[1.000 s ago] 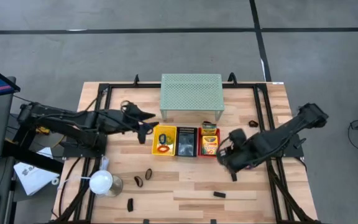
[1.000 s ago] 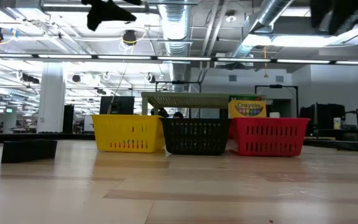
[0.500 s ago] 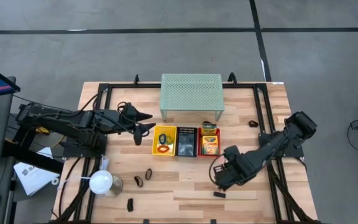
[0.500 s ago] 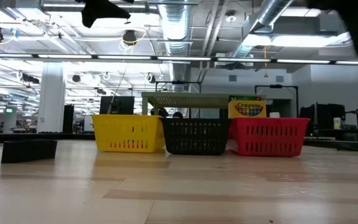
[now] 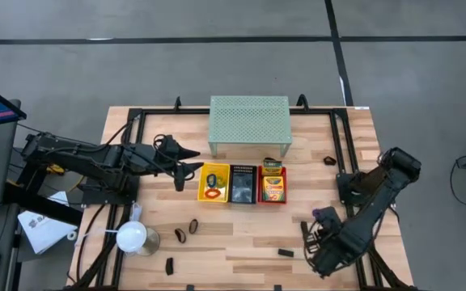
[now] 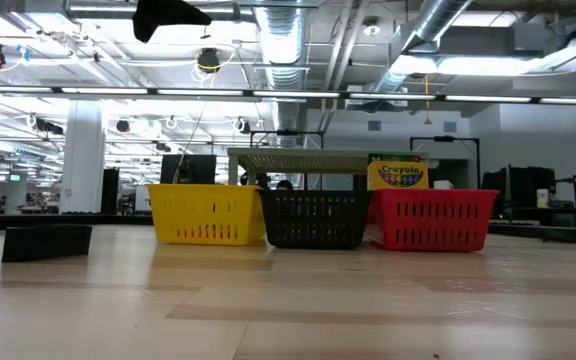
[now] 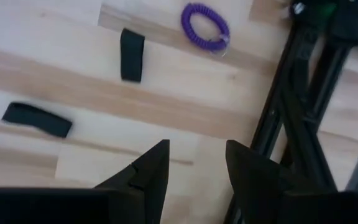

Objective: Pick & Place Office Desk Supplies
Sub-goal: Put the violet spring keychain into the yellow bin

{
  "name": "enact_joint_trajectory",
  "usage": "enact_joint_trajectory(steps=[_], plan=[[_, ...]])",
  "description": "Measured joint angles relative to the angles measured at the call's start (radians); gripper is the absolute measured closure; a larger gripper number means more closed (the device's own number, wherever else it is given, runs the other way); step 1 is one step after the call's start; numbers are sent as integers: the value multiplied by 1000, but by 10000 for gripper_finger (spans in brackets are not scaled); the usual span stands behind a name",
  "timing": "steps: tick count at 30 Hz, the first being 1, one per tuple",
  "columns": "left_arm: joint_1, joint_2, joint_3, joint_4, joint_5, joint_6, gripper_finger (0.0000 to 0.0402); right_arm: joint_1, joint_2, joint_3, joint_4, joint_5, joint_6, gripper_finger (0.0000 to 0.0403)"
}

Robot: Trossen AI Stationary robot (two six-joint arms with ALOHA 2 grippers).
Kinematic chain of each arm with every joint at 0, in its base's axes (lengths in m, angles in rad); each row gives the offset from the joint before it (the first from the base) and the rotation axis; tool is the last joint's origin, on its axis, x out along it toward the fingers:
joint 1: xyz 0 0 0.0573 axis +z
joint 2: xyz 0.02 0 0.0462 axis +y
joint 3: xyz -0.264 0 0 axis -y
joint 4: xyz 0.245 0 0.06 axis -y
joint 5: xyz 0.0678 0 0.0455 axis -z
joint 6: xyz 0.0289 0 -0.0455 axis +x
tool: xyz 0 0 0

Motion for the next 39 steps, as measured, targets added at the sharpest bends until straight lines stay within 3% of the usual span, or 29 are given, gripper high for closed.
enact_joint_trajectory(steps=[6,11,20,28,39], plan=[[0,0,0,74,-26,-2,215,23,-209,-234,206,26,58,249],[3,0,0,108,-68,-6,215,-21,-408,-481,370,61,8,249],[11,18,0,145,-121,-79,220,-206,-630,-786,569,78,-465,249],[9,90,1,219,-125,-155,226,-290,-657,-922,692,2,-661,249],[9,159,0,310,-124,-195,229,-273,-570,-965,852,7,-694,249]])
